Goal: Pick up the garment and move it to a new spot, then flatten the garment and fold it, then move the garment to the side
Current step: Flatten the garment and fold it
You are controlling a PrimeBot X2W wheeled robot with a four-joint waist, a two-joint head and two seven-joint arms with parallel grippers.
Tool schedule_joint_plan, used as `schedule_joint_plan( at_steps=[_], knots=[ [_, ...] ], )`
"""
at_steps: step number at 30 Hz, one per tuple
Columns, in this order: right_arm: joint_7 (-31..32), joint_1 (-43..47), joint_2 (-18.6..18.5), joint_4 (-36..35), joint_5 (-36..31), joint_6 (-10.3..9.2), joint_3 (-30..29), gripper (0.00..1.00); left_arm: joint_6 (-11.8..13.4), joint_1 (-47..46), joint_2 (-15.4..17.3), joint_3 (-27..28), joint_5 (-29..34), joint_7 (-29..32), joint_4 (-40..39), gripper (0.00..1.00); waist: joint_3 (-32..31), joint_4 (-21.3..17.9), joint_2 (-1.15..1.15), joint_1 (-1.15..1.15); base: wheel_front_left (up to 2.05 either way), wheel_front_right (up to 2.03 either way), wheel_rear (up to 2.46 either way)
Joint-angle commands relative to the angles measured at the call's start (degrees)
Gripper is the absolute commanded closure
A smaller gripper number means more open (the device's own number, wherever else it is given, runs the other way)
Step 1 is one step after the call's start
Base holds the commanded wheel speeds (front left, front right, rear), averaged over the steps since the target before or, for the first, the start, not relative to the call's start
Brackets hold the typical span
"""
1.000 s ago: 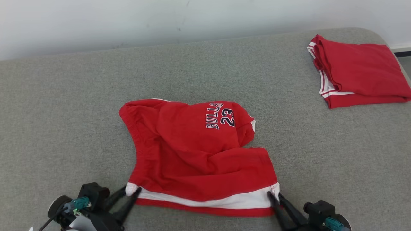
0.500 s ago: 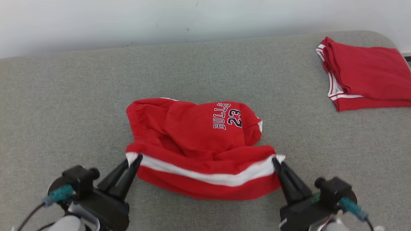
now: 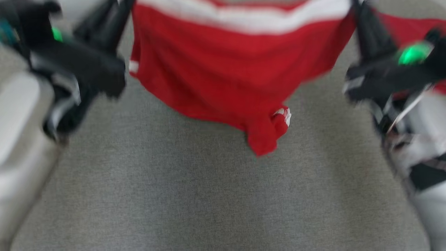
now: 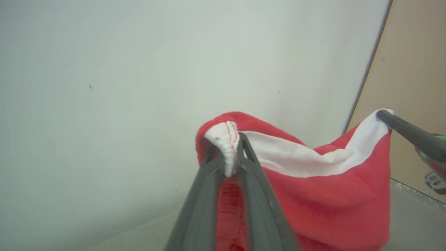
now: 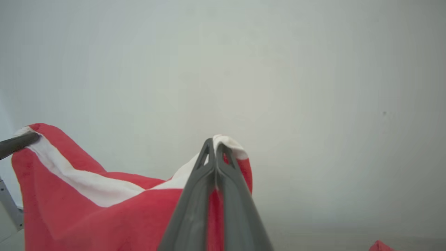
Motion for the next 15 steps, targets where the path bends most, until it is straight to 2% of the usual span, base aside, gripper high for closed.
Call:
schedule_joint_plan(
  at_steps=[1,7,12,15],
  knots=[
    [0.76,-3.96,-0.5,0.66,1.37,-0.18,-0.54,1.0,0.03,-3.96,-0.6,-0.36,-0.87,0.43,0.77,1.0,6.68,0.51,-0.01,-0.01,0.0,0.0,0.0],
    [5.45,-25.68,-0.7,7.3,5.82,-0.18,-3.62,1.0,0.03,-24.67,-3.12,-3.05,-3.79,2.12,7.23,1.0,13.52,1.08,-0.01,-0.01,0.0,0.0,0.0],
    [7.55,-42.36,-1.13,16.58,4.95,-0.17,-4.0,1.0,0.03,-39.12,-4.26,-6.35,-6.21,1.23,14.7,1.0,16.9,1.55,-0.01,-0.01,0.0,0.0,0.0],
    [7.61,-48.25,-1.13,21.0,4.31,-0.17,-3.58,1.0,0.03,-43.98,-4.51,-8.58,-7.76,0.94,17.64,1.0,17.73,1.55,-0.01,-0.01,0.0,0.0,0.0]
  ],
)
